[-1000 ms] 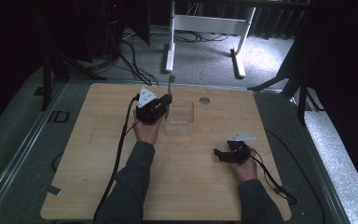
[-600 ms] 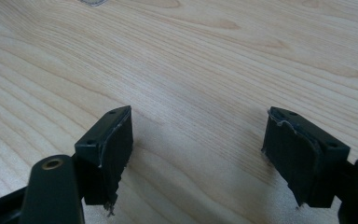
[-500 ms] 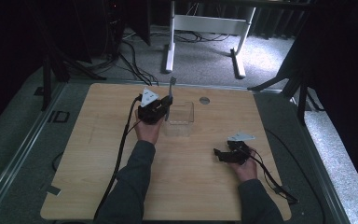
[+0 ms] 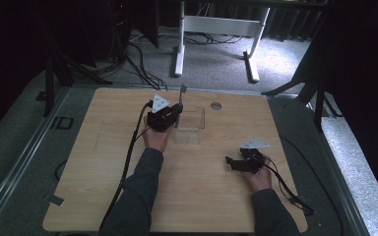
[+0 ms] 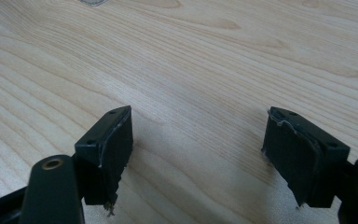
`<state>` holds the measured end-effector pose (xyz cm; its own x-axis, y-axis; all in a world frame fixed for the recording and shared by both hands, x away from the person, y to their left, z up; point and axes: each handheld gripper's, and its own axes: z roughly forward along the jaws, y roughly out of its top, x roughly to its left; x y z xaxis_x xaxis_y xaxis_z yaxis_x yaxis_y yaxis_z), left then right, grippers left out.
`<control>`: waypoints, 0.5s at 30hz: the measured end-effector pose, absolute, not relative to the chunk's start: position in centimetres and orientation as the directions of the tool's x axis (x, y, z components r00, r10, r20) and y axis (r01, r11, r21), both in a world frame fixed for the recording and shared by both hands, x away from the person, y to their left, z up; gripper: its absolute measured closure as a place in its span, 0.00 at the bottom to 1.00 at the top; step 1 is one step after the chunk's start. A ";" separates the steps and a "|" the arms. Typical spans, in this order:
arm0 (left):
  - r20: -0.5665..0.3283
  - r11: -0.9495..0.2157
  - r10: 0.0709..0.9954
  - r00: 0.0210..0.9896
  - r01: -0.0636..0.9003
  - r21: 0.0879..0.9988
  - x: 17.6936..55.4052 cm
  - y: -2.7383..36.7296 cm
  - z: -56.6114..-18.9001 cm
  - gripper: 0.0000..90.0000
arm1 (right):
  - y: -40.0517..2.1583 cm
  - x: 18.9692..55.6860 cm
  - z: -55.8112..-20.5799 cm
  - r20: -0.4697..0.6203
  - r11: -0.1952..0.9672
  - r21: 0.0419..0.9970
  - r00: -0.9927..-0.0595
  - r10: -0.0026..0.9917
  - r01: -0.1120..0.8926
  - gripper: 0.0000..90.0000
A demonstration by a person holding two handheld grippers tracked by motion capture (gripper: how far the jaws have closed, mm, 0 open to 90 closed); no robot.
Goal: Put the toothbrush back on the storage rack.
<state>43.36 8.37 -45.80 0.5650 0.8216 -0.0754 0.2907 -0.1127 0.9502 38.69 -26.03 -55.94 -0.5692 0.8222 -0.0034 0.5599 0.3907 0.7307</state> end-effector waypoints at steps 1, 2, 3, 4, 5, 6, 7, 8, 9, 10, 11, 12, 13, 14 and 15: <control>-0.069 -0.124 0.821 0.567 0.294 0.948 43.4 8.3 -45.9 0.91 | -26.0 38.7 -55.9 -0.004 0.391 0.731 -0.569 0.822 0.560 0.26; -0.065 -0.131 0.819 0.569 0.296 0.946 43.4 8.2 -46.0 0.91 | -26.0 38.7 -55.9 -0.004 0.391 0.731 -0.569 0.822 0.560 0.26; -0.064 -0.137 0.819 0.571 0.302 0.944 43.4 8.2 -46.1 0.91 | -26.0 38.7 -55.9 -0.003 0.391 0.731 -0.569 0.822 0.560 0.26; -0.062 -0.144 0.816 0.574 0.306 0.941 43.5 8.1 -46.3 0.91 | -26.0 38.7 -55.9 -0.003 0.390 0.731 -0.569 0.822 0.560 0.26; -0.057 -0.153 0.815 0.577 0.309 0.939 43.5 8.0 -46.4 0.91 | -26.0 38.7 -55.9 -0.003 0.391 0.731 -0.569 0.822 0.560 0.26; -0.054 -0.158 0.813 0.579 0.310 0.938 43.5 7.9 -46.4 0.91 | -26.0 38.7 -55.9 -0.003 0.391 0.731 -0.569 0.822 0.560 0.26; -0.049 -0.168 0.811 0.583 0.312 0.935 43.5 7.9 -46.5 0.91 | -26.0 38.7 -55.9 -0.004 0.391 0.730 -0.569 0.822 0.560 0.26; -0.040 -0.182 0.809 0.587 0.314 0.932 43.5 7.8 -46.6 0.91 | -26.0 38.7 -55.9 -0.003 0.390 0.731 -0.569 0.822 0.560 0.26; -0.036 -0.189 0.807 0.589 0.315 0.930 43.5 7.7 -46.7 0.91 | -26.0 38.7 -55.9 -0.003 0.391 0.731 -0.569 0.822 0.560 0.26; -0.027 -0.203 0.803 0.595 0.317 0.926 43.5 7.6 -46.8 0.91 | -26.0 38.7 -55.9 -0.003 0.390 0.731 -0.569 0.823 0.560 0.26; -0.019 -0.219 0.800 0.600 0.321 0.922 43.4 7.5 -46.8 0.91 | -26.0 38.7 -55.9 -0.004 0.391 0.730 -0.569 0.822 0.560 0.26; -0.012 -0.230 0.798 0.602 0.323 0.918 43.4 7.4 -46.9 0.91 | -26.0 38.7 -55.9 -0.004 0.391 0.731 -0.569 0.822 0.560 0.26; -0.004 -0.246 0.795 0.607 0.328 0.912 43.4 7.3 -47.0 0.91 | -26.0 38.7 -55.9 -0.004 0.391 0.731 -0.569 0.822 0.560 0.26; 0.003 -0.258 0.793 0.609 0.332 0.907 43.4 7.2 -47.1 0.91 | -26.0 38.7 -55.9 -0.003 0.390 0.731 -0.569 0.823 0.560 0.26; 0.007 -0.269 0.790 0.613 0.337 0.902 43.4 7.2 -47.2 0.91 | -26.0 38.7 -55.9 -0.002 0.389 0.731 -0.568 0.823 0.561 0.26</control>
